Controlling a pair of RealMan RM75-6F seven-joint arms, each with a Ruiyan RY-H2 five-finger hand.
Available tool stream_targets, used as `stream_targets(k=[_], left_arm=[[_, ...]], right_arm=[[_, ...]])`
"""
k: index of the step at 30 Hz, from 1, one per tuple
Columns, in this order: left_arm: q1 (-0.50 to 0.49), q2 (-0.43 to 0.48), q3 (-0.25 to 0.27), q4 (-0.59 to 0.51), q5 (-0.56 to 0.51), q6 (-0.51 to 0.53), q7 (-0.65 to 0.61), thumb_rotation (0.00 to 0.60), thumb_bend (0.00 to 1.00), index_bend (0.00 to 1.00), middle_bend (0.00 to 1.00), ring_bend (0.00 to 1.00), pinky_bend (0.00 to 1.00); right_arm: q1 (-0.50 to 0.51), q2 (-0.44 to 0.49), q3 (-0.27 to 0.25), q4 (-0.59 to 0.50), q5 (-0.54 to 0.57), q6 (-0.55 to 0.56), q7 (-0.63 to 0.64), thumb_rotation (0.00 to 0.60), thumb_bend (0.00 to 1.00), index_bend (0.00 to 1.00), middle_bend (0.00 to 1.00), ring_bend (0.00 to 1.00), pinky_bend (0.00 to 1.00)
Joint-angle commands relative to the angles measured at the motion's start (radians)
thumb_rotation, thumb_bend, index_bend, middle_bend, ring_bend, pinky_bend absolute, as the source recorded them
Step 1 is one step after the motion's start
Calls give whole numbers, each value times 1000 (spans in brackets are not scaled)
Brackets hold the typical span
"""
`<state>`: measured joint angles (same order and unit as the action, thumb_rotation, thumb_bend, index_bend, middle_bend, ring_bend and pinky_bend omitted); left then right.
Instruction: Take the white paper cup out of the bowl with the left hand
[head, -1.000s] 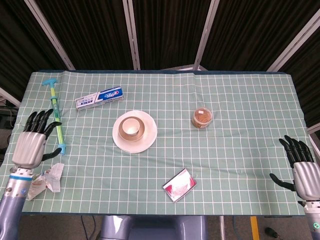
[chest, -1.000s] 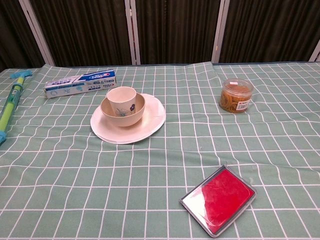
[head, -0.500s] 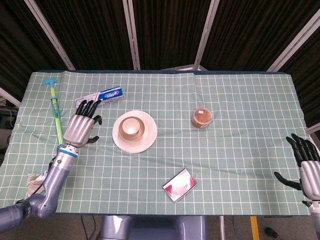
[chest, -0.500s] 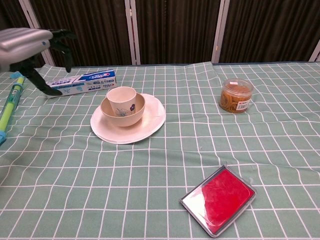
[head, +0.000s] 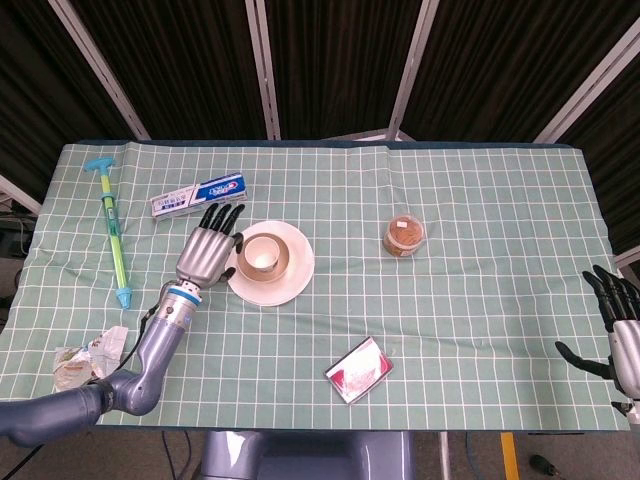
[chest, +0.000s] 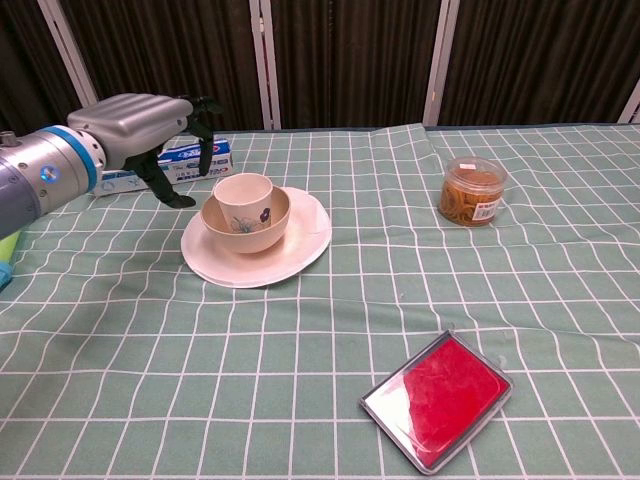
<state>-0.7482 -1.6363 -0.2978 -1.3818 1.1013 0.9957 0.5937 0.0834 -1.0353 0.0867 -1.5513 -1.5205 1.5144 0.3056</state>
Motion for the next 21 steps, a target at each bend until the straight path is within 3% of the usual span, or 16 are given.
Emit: stream_targets(k=[1, 16, 21], left_arm=[[-27, -27, -3, 30, -24, -12, 12, 600, 247, 527, 0, 0, 0], [-116, -113, 4, 132, -119, -51, 62, 600, 327, 550, 0, 0, 0], [-131, -135, 14, 162, -128, -50, 62, 600, 333, 624, 0, 0, 0]], right_arm=[[0, 2, 3, 3, 5, -2, 12, 600, 93, 16, 0, 0, 0], [0, 10, 15, 19, 26, -12, 61, 600, 92, 16, 0, 0, 0], [0, 11, 19, 24, 31, -12, 75, 600, 91, 16, 0, 0, 0]])
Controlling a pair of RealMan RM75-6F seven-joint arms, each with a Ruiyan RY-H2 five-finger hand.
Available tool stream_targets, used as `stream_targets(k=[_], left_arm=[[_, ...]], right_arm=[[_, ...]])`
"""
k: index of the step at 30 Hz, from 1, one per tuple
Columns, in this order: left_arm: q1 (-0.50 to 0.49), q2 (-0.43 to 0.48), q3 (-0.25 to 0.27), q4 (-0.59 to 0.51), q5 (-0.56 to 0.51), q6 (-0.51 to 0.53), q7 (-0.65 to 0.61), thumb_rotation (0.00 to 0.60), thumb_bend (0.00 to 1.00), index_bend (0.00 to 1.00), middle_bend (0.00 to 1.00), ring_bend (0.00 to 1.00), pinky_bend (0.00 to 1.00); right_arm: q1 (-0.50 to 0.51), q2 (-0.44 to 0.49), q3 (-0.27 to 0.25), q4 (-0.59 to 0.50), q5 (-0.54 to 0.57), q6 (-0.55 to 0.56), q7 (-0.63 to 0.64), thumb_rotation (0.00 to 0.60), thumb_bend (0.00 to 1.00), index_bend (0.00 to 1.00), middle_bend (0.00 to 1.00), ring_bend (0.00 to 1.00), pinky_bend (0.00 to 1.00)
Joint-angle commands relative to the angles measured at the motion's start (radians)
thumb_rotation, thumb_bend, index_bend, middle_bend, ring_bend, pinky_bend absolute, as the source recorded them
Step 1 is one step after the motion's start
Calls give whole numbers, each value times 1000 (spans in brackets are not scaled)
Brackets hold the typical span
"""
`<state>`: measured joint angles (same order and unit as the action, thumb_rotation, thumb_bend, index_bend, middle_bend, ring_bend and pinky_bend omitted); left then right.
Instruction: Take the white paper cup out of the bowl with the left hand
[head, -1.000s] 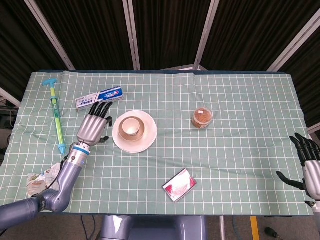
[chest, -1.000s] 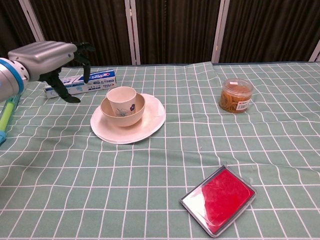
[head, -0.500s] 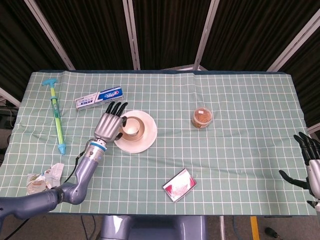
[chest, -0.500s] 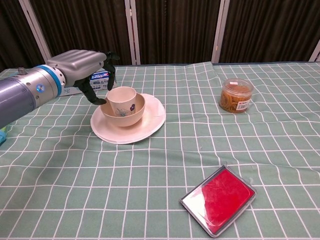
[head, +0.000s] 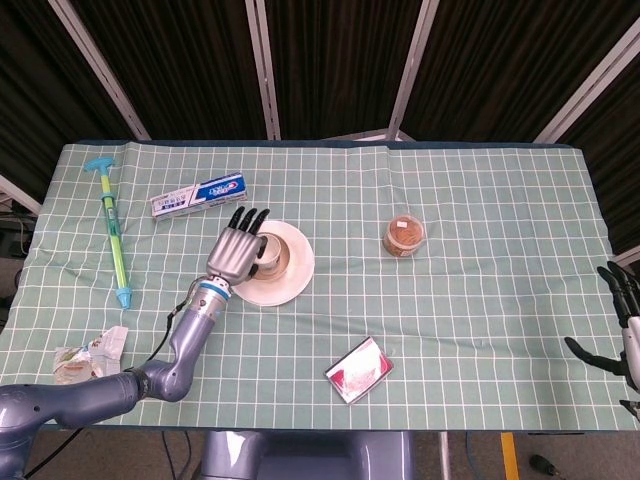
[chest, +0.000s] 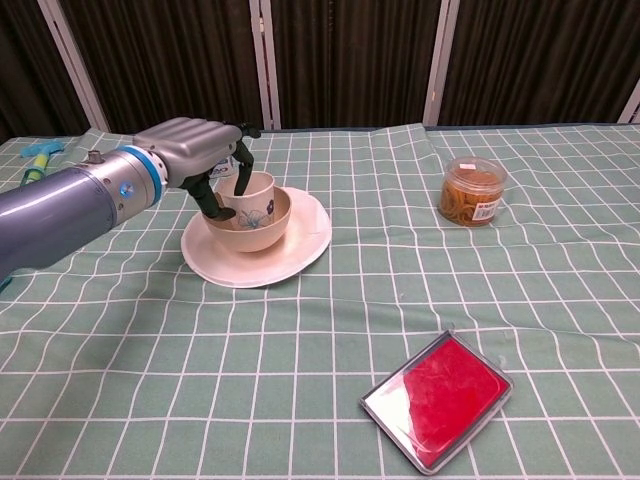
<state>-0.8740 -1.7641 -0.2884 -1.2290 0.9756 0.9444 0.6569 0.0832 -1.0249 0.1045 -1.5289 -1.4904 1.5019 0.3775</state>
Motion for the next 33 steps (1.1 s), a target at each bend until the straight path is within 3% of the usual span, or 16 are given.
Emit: stream_targets(k=[1, 7, 14, 25, 26, 30, 33], left_arm=[[-6, -11, 8, 14, -1, 3, -5, 600, 338, 636, 0, 0, 0], [0, -2, 20, -2, 16, 27, -29, 600, 430, 678, 0, 0, 0], [41, 91, 43, -145, 66, 94, -45, 600, 448, 690, 0, 0, 0], [189, 360, 181, -474, 196, 205, -80, 600, 449, 680, 0, 0, 0], [212, 402, 222, -505, 208, 199, -82, 600, 449, 680, 0, 0, 0], [233, 496, 286, -583, 218, 139, -110, 600, 448, 681, 0, 0, 0], [211, 548, 299, -632, 174, 55, -119, 600, 448, 680, 0, 0, 0]], right_arm=[[-1, 0, 3, 3, 2, 2, 5, 600, 92, 16, 0, 0, 0], [-2, -1, 3, 6, -2, 7, 10, 600, 92, 16, 0, 0, 0], [-7, 0, 2, 1, -11, 19, 4, 600, 91, 16, 0, 0, 0], [-16, 2, -2, -16, -28, 41, -19, 600, 91, 16, 0, 0, 0], [-16, 1, -4, -19, -33, 43, -27, 600, 92, 16, 0, 0, 0], [-15, -2, -5, -27, -36, 42, -45, 600, 92, 16, 0, 0, 0], [-14, -4, -5, -33, -37, 42, -55, 600, 92, 16, 0, 0, 0]])
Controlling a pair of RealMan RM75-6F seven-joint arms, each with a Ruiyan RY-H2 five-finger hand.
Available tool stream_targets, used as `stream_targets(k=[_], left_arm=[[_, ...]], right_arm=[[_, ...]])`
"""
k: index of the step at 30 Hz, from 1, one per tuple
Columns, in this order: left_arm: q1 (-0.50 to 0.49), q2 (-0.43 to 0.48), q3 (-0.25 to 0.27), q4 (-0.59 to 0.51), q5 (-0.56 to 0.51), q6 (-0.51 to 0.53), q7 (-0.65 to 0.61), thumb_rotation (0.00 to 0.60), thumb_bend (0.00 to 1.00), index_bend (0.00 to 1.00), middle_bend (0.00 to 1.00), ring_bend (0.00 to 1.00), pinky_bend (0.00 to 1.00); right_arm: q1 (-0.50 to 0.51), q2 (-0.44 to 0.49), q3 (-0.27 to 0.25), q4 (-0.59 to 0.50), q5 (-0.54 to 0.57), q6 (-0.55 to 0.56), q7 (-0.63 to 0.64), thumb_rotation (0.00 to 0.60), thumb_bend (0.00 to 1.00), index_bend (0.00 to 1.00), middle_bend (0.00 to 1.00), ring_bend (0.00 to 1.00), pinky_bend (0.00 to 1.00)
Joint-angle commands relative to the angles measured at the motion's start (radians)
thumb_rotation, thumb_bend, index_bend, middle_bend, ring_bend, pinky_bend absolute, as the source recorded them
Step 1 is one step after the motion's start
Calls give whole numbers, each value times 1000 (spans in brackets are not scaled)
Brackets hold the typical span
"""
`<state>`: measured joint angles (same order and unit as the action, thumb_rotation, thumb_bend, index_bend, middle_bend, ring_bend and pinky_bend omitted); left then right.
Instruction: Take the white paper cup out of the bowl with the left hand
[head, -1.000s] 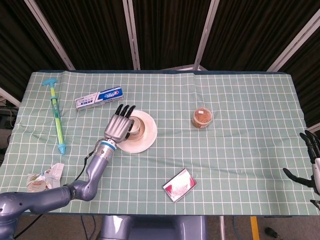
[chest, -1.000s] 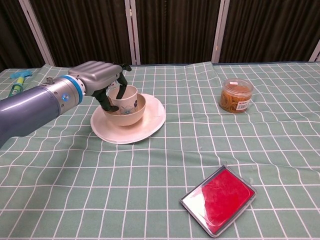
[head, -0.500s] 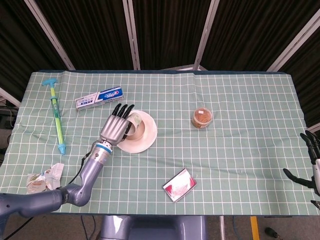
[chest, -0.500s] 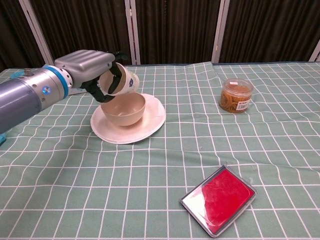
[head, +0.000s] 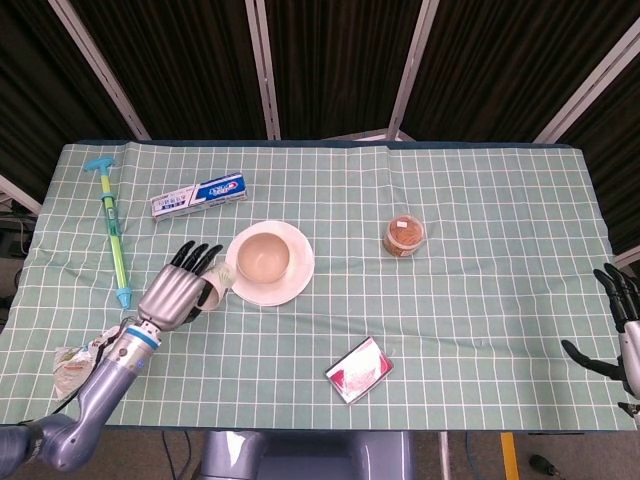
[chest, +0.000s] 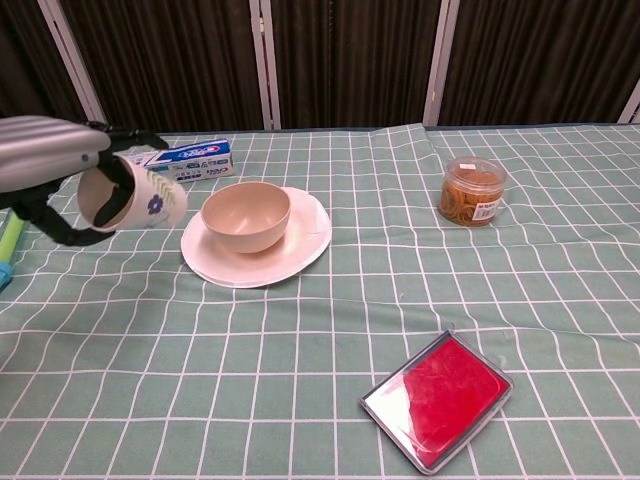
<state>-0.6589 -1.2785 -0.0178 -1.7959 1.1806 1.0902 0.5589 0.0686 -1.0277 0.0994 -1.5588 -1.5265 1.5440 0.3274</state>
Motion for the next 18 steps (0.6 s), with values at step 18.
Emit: stream_targets(k=[18], left_arm=[[-188, 55, 81, -163, -301, -290, 145, 600, 459, 676, 0, 0, 0]], right_arm=[[-4, 7, 5, -1, 5, 8, 16, 600, 93, 16, 0, 0, 0]])
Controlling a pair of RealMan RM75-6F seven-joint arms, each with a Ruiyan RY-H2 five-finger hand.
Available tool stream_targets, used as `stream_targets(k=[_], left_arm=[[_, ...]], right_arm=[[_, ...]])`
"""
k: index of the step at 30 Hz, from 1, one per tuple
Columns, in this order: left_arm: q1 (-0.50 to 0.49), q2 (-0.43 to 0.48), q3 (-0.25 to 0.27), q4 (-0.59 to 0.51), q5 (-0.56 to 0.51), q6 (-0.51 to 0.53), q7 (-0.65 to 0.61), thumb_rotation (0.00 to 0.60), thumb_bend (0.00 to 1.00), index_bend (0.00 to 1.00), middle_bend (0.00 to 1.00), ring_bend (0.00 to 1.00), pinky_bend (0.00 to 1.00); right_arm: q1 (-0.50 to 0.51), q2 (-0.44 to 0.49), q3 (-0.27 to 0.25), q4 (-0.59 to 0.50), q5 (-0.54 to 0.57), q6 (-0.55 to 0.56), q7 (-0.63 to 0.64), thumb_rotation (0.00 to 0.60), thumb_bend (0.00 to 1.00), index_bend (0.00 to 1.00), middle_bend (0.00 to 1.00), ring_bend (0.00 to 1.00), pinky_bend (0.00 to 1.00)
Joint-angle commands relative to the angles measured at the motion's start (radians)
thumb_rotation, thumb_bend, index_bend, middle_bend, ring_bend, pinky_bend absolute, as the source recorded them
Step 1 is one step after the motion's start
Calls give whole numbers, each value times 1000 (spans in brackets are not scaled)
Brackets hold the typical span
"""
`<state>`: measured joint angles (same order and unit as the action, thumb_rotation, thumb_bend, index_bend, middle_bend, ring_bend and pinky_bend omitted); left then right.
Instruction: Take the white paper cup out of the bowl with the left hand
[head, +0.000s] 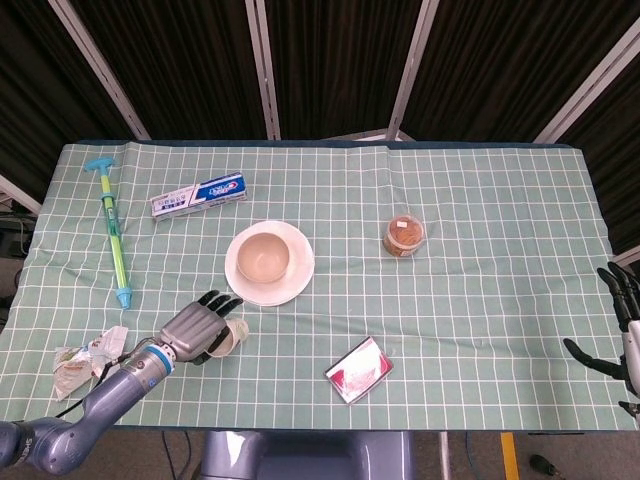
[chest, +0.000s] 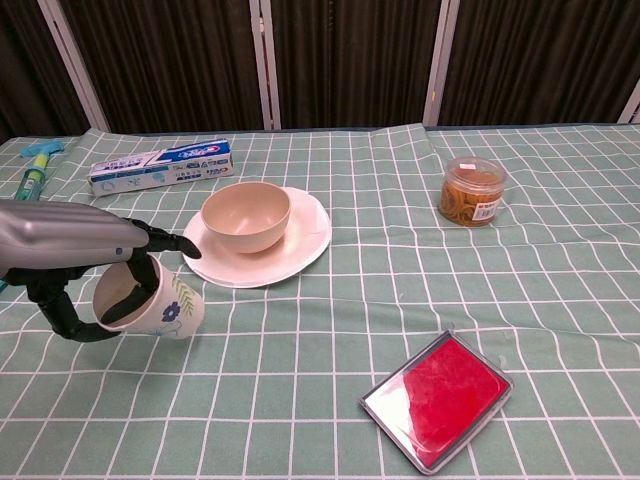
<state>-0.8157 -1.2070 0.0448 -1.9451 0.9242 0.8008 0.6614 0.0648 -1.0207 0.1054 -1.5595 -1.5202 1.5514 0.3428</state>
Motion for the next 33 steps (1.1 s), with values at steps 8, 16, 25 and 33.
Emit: stream_targets(k=[8, 16, 25, 33], left_arm=[[-82, -48, 51, -21, -142, 30, 105, 600, 460, 631, 0, 0, 0], [-101, -63, 66, -36, -168, 79, 116, 600, 457, 469, 0, 0, 0], [-105, -61, 89, -39, -155, 108, 114, 600, 458, 313, 0, 0, 0], [-104, -58, 96, -40, -141, 123, 97, 600, 434, 177, 0, 0, 0]], right_arm=[[-1, 0, -2, -4, -6, 2, -6, 600, 92, 19, 0, 0, 0], [-1, -2, -3, -5, -11, 5, -11, 600, 91, 30, 0, 0, 0], [-2, -3, -3, -6, -14, 8, -14, 600, 91, 30, 0, 0, 0], [-1, -4, -3, -5, -12, 6, -17, 600, 91, 30, 0, 0, 0]])
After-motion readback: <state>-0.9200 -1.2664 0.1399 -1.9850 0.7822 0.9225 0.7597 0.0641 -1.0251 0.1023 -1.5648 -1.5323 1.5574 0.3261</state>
